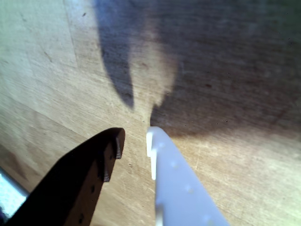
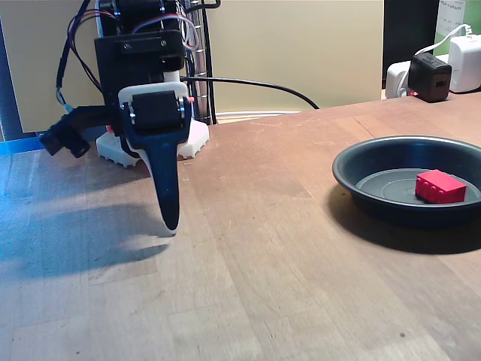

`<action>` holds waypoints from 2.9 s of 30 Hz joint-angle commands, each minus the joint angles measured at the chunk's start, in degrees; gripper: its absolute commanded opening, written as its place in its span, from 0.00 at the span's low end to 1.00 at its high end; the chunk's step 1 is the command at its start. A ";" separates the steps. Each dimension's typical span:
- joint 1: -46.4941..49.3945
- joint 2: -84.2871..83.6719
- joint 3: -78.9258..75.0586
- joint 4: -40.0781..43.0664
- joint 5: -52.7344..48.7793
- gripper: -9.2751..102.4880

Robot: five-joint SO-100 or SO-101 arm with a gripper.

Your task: Grasp a lego block and put it in the bin.

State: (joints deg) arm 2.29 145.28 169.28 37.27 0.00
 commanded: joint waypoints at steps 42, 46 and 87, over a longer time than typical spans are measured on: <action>-2.20 0.18 10.81 -4.83 0.44 0.08; -2.20 0.09 10.81 -4.48 0.00 0.08; -2.02 0.00 10.81 -4.04 0.18 0.08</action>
State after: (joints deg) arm 0.44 146.07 177.10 32.70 0.26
